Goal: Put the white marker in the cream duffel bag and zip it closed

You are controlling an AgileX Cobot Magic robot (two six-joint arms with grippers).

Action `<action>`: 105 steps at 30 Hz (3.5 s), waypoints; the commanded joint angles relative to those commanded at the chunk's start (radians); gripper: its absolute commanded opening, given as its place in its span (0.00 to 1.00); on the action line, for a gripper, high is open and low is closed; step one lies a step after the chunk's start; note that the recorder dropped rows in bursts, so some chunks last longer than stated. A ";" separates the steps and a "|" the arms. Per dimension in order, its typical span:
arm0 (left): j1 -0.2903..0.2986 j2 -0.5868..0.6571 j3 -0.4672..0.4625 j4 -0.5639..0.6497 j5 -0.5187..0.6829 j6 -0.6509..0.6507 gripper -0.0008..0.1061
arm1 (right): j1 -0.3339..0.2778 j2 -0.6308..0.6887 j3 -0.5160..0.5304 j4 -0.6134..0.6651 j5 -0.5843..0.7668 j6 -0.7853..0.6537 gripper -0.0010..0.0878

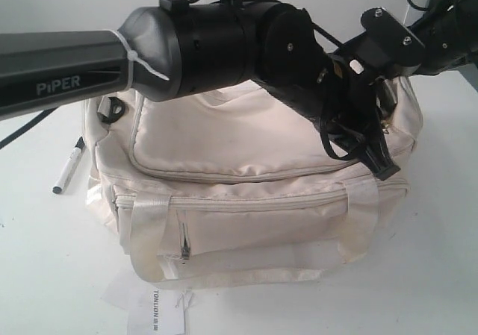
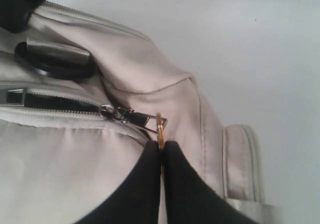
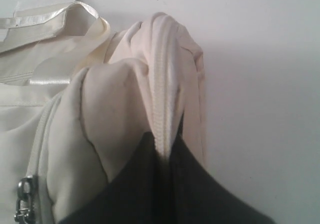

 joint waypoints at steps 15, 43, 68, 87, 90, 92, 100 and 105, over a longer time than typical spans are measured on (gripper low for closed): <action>-0.004 -0.028 0.000 0.012 0.061 0.000 0.01 | 0.000 0.000 0.000 0.000 0.007 0.000 0.01; -0.004 -0.087 0.000 0.092 0.093 -0.002 0.01 | -0.002 0.000 0.000 -0.004 0.028 0.000 0.01; -0.004 -0.117 0.000 0.103 0.183 -0.002 0.01 | -0.002 0.020 0.000 -0.004 0.039 0.000 0.01; -0.004 -0.118 0.000 0.152 0.171 -0.065 0.01 | -0.002 -0.033 -0.143 -0.013 0.296 0.028 0.64; -0.004 -0.118 0.000 0.154 0.171 -0.064 0.01 | -0.002 -0.062 -0.154 -0.007 0.389 0.026 0.65; -0.004 -0.118 0.000 0.154 0.171 -0.064 0.01 | -0.002 -0.078 -0.154 0.000 0.434 0.026 0.65; -0.004 -0.120 0.000 0.154 0.172 -0.064 0.01 | 0.026 -0.088 -0.154 0.120 0.509 -0.006 0.65; -0.004 -0.120 0.000 0.154 0.172 -0.064 0.01 | 0.069 -0.078 -0.154 0.103 0.511 -0.001 0.63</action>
